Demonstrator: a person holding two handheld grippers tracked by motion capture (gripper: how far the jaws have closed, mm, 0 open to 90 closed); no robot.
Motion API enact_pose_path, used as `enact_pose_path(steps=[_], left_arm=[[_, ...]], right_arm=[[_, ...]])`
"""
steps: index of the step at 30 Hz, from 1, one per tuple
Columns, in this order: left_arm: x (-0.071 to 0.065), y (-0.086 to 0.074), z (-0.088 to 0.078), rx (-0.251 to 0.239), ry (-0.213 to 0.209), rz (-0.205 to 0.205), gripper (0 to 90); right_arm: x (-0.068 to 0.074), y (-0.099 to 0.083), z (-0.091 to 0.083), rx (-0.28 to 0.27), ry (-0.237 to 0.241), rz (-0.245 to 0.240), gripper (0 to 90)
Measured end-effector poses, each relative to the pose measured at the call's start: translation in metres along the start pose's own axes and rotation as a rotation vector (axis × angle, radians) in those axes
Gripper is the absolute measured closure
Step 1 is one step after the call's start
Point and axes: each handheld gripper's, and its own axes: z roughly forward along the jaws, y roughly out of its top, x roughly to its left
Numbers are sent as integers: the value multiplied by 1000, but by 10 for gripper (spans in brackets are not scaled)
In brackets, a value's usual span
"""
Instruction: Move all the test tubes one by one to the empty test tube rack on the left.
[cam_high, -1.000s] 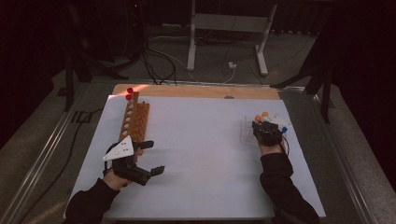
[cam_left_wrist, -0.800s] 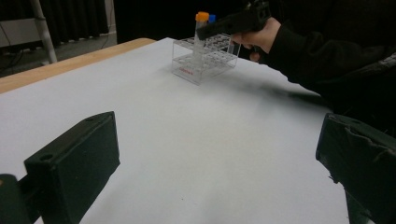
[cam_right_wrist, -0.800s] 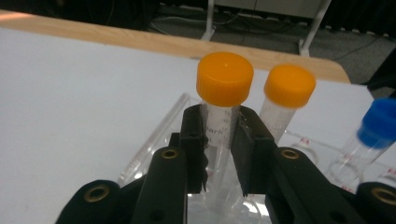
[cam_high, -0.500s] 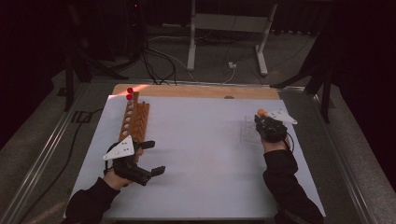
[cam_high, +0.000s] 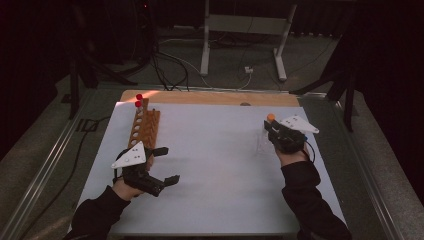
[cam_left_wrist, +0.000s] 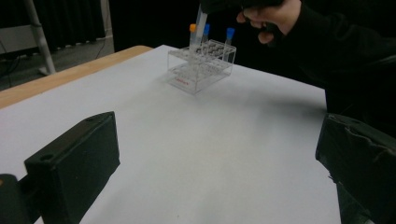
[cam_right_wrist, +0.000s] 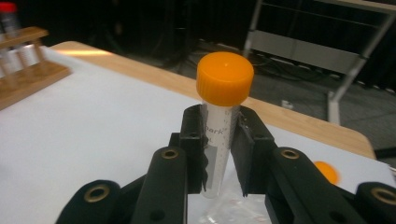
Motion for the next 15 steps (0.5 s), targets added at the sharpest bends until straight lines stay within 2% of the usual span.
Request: enact_pose_path(steps=[5,15], left_arm=[[0,7,4,0,8,10,6],[-4,23,17,4,-13,29,7]], right_arm=[[20,-6,-4,9,74,-29,754],[64,-18,-11,36,223,-77,754]])
